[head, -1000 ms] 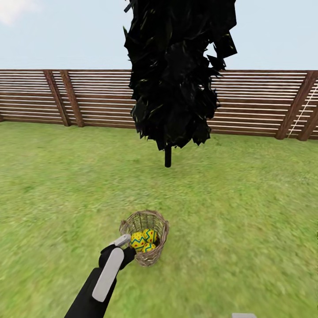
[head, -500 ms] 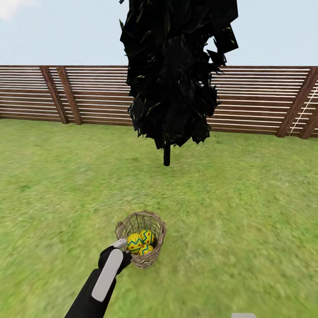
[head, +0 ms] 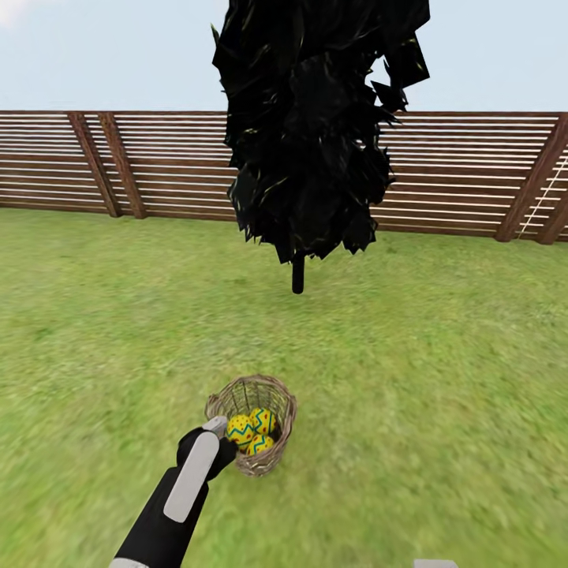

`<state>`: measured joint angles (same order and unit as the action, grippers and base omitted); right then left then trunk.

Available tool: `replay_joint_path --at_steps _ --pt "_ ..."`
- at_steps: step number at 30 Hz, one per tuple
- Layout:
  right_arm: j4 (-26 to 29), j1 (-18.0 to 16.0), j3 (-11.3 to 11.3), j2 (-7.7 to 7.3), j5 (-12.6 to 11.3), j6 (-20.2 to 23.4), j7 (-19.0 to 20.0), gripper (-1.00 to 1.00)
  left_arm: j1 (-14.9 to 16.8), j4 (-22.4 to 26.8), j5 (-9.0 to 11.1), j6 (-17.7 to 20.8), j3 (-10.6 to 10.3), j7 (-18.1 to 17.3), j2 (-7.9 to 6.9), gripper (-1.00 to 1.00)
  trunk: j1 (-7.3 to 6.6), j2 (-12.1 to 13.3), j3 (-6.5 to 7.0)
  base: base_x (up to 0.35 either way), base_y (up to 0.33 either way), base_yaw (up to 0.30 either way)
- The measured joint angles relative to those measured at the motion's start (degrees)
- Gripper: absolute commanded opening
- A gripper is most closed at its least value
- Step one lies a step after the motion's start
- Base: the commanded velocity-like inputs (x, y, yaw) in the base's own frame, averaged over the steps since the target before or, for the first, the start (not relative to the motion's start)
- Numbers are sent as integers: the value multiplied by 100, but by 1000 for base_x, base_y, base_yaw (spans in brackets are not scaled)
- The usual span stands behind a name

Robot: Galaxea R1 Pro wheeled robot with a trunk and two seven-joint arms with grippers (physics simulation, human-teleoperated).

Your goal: Take the three Easter eggs out of the wicker basket on the lawn in the garden, then place them on the lawn next to a single tree (choose any tree) so that all three eggs are next to the same tree and none are left in the basket.

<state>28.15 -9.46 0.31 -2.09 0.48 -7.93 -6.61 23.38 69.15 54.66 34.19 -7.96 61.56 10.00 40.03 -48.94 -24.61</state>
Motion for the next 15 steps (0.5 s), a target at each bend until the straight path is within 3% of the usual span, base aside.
replay_joint_path --at_steps 11,15 --pt "12 0 -26 -2 0 -64 -2 100 57 -71 48 -1 13 -9 0 100 -1 0 -94 309 0 0" --pt "43 0 -50 -8 -7 -368 -5 100 57 -76 60 0 16 -10 0 100 1 0 -130 120 0 0"
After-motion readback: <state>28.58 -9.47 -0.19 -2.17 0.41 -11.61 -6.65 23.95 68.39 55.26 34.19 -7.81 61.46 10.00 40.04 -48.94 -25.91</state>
